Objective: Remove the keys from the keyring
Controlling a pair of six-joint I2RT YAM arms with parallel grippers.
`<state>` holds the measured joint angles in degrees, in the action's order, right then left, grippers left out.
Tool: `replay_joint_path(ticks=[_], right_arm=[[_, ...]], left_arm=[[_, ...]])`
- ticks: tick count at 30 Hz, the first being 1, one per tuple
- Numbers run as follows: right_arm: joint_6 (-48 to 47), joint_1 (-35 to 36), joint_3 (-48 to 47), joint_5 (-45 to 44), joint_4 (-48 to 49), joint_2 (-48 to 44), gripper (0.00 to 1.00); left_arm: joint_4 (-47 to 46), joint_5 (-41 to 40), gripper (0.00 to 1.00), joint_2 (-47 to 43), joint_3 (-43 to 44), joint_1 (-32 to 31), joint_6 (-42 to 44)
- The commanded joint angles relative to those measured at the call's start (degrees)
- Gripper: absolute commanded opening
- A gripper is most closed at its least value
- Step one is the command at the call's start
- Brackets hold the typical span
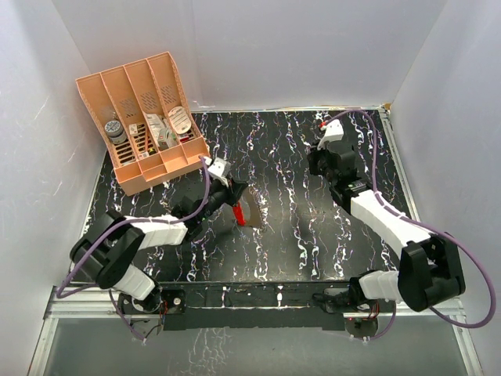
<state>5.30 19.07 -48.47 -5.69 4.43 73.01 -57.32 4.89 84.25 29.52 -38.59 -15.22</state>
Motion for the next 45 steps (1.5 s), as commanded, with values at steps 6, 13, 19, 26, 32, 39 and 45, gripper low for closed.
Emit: replay_joint_path(ticks=[6, 13, 19, 26, 32, 39, 45], right_arm=[[5.8, -1.3, 0.7, 5.8, 0.4, 7.5, 0.0], [5.9, -1.5, 0.7, 5.7, 2.1, 13.4, 0.0], [6.7, -1.6, -0.3, 6.8, 2.8, 19.1, 0.0], [6.6, -1.7, -1.8, 6.4, 4.3, 23.0, 0.0], [6.1, -1.7, -4.3, 5.7, 4.3, 26.0, 0.07], [5.9, -1.7, -4.6, 6.8, 4.3, 26.4, 0.39], [5.8, -1.7, -3.9, 10.5, 4.5, 24.9, 0.43]], left_arm=[[-7.1, -1.9, 0.0, 12.4, 1.8, 2.3, 0.2], [-10.5, 0.0, 0.0, 19.9, 5.7, 6.8, -0.6], [-8.3, 2.8, 0.0, 24.3, 11.8, 9.3, 0.3], [-5.7, 5.1, 0.06, 29.0, 16.0, 10.4, 0.9], [-2.5, 7.9, 0.29, 31.0, 19.2, 11.5, 0.9], [-3.1, 8.6, 0.45, 28.4, 18.4, 11.7, 0.8], [-2.6, 8.6, 0.98, 21.8, 16.2, 11.7, 1.6]])
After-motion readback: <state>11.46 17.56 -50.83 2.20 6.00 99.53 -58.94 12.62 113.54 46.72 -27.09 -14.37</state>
